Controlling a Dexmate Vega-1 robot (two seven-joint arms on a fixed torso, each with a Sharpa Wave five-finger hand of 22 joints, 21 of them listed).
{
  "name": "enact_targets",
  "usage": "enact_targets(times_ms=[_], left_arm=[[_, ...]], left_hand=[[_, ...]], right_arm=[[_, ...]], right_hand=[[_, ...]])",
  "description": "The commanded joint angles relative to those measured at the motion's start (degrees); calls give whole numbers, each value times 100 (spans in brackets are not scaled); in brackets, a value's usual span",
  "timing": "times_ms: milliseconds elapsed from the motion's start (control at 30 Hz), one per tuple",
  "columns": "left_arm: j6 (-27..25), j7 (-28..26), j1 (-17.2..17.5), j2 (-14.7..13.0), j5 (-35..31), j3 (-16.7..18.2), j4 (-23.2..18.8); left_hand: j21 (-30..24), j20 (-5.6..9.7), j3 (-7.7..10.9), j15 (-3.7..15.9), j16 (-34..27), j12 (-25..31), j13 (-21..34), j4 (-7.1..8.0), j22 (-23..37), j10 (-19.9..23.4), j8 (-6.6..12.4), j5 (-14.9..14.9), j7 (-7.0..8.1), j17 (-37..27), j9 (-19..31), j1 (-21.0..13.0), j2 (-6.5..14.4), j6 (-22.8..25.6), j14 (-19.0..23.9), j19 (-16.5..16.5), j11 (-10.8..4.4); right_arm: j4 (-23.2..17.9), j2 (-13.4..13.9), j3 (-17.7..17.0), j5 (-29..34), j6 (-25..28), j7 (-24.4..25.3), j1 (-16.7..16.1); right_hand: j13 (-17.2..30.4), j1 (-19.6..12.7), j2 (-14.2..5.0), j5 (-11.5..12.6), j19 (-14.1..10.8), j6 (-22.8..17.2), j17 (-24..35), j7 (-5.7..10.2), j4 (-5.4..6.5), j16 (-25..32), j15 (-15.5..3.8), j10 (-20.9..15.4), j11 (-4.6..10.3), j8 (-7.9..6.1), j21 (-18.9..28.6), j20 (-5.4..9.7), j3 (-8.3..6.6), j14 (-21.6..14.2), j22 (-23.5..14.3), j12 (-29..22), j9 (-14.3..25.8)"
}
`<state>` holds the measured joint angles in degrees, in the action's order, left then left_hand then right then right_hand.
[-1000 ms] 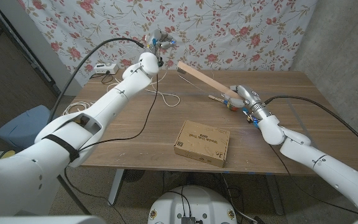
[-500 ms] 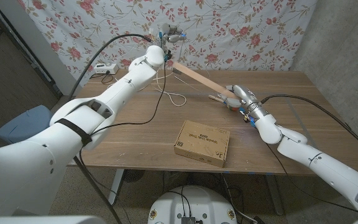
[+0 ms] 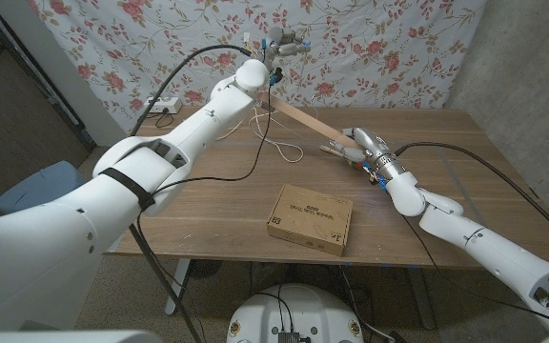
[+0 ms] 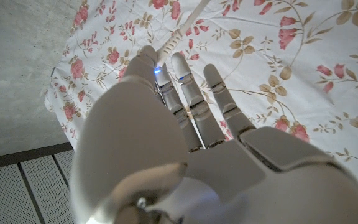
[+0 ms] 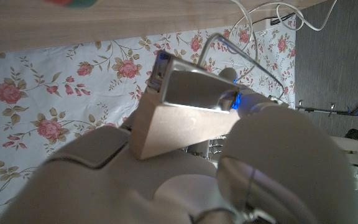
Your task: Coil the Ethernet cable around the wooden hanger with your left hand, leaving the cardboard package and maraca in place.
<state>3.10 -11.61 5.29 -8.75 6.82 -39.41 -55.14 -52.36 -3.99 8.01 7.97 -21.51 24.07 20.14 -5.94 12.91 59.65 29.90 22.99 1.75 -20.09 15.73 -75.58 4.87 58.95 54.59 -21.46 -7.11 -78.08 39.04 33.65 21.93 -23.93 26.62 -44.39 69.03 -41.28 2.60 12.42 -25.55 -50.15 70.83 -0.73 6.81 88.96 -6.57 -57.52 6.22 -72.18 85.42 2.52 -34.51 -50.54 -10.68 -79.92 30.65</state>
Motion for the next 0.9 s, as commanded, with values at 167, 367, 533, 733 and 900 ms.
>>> enact_targets(times_ms=[167,367,533,733,900], left_arm=[[-388,624,502,-272,728,164,-1513],[-557,621,852,-505,956,335,-2246],[-702,566,1165,-713,1144,490,-2891],[-732,544,1544,-924,1407,669,-3561],[-628,538,1878,-1100,1550,765,-4097]], left_hand=[[-57,5,-22,546,41,18,1092,4,6,399,36,69,-93,-24,233,-29,81,38,49,37,-342],[-80,-2,-36,540,61,16,1123,19,4,409,50,87,-88,-34,256,-28,98,31,55,55,-309],[-104,-6,-47,548,79,14,1157,23,0,415,60,103,-93,-47,281,-44,109,13,65,68,-298],[-125,-9,-60,547,95,5,1188,24,-3,401,72,115,-103,-59,302,-57,112,10,73,80,-298],[-141,-6,-70,547,106,5,1213,33,-6,406,83,124,-98,-69,318,-59,122,12,79,90,-279]], right_arm=[[788,-381,318,-55,-157,56,534],[866,-405,370,-100,-93,24,584],[885,-411,409,-120,5,-5,610],[953,-462,458,-109,128,30,675],[1092,-573,429,-285,259,60,738]], right_hand=[[184,1268,-1287,25,3,-58,18,-109,8,41,-500,23,9,-60,35,-13,-54,39,6,-992,-3],[184,1271,-1289,25,8,-54,17,-115,6,42,-503,25,14,-80,37,-14,-57,36,6,-992,-14],[184,1274,-1289,24,1,-54,17,-112,5,43,-504,23,2,-91,41,-7,-58,37,6,-994,-37],[184,1277,-1289,23,2,-42,17,-116,4,41,-502,24,17,-111,42,-6,-62,41,7,-994,-43],[184,1279,-1291,23,2,-32,17,-121,2,42,-503,25,3,-131,43,-4,-65,44,7,-995,-51]])
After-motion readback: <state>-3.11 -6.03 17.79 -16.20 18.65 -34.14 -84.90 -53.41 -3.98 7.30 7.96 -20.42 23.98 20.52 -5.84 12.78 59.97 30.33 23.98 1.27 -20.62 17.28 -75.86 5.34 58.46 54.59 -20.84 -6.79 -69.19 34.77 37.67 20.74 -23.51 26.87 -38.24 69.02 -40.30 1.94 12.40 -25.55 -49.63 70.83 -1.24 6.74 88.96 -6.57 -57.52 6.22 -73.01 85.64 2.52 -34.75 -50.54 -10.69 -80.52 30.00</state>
